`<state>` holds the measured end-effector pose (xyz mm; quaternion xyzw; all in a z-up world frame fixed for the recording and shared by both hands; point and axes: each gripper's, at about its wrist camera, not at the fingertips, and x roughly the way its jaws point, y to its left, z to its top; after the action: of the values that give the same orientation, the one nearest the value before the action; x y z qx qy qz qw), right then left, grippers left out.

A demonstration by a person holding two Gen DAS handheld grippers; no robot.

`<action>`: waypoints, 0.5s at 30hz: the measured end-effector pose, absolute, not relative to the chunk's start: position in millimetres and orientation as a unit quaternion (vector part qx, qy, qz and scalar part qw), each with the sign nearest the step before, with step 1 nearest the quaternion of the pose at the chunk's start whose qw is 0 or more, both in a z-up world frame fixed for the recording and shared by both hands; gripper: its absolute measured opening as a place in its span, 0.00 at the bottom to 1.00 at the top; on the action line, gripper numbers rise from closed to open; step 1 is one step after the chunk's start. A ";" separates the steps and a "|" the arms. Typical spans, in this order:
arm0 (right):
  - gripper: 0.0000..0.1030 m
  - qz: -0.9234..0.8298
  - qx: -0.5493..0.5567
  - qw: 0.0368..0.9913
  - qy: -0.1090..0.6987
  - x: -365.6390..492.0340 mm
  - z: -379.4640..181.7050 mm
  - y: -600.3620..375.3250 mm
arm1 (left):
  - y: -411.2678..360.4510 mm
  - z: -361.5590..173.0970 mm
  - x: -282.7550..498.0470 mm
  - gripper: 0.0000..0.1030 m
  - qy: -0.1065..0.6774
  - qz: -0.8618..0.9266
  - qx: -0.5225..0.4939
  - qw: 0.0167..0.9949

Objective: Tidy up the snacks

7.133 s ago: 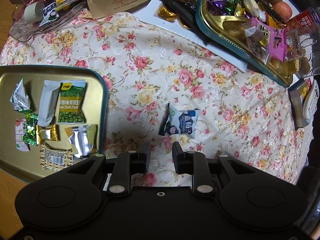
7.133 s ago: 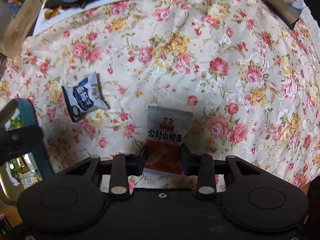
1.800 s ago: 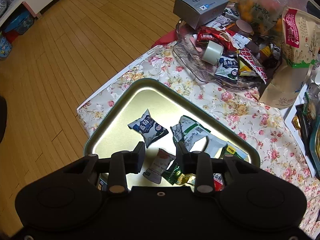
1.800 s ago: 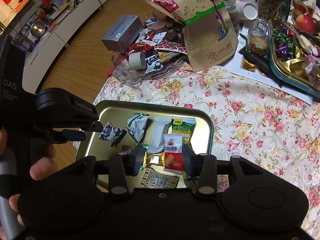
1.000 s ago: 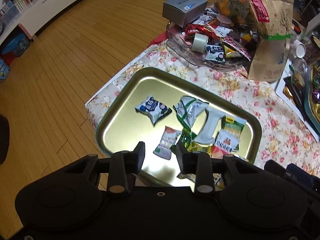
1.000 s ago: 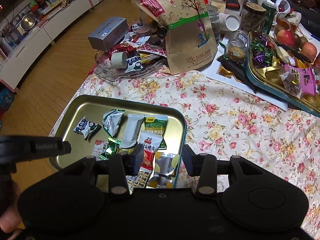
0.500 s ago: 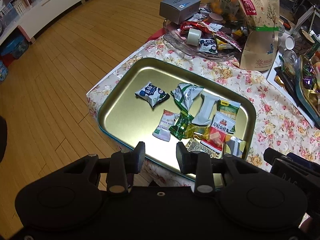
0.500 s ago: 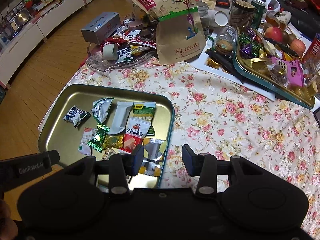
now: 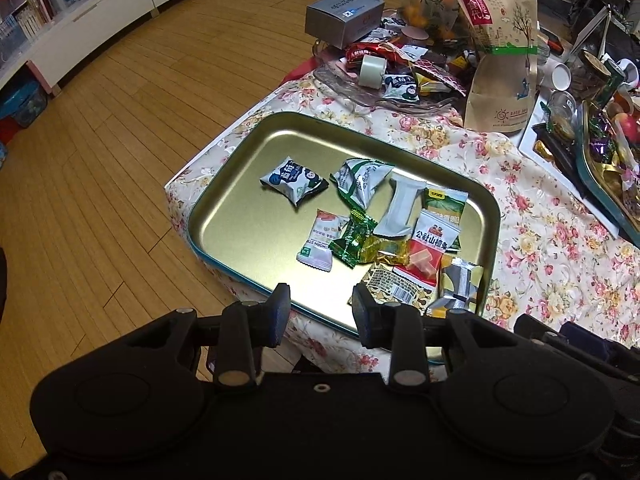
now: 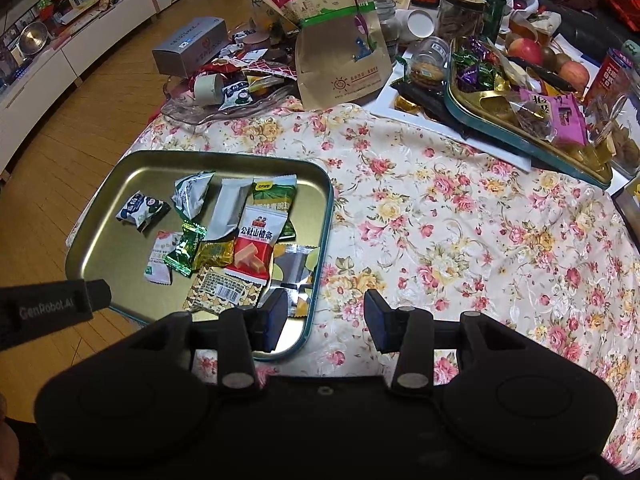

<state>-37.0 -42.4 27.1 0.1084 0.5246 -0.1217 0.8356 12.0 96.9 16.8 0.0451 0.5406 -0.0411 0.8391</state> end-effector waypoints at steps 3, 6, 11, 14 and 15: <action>0.43 -0.125 0.099 0.836 0.524 -35.3 23.8 -43.2 | 95.3 13.8 13.7 0.41 0.543 -0.036 0.050 0.837; 0.43 -0.123 0.109 0.834 0.526 -33.0 22.7 -46.5 | 93.9 11.3 15.5 0.41 0.545 -0.032 0.052 0.836; 0.43 -0.121 0.119 0.834 0.524 -29.2 23.6 -48.9 | 92.2 9.4 16.8 0.41 0.548 -0.037 0.052 0.834; 0.43 -0.119 0.124 0.834 0.525 -27.5 23.5 -50.5 | 90.5 8.3 16.5 0.41 0.548 -0.037 0.057 0.833; 0.43 -0.119 0.126 0.833 0.525 -27.3 23.4 -50.2 | 89.5 8.0 16.8 0.41 0.549 -0.038 0.058 0.833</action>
<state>-27.3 -50.2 23.4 0.1259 0.5251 -0.1190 0.8332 16.8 89.5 8.0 0.0583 0.5492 -0.0380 0.8328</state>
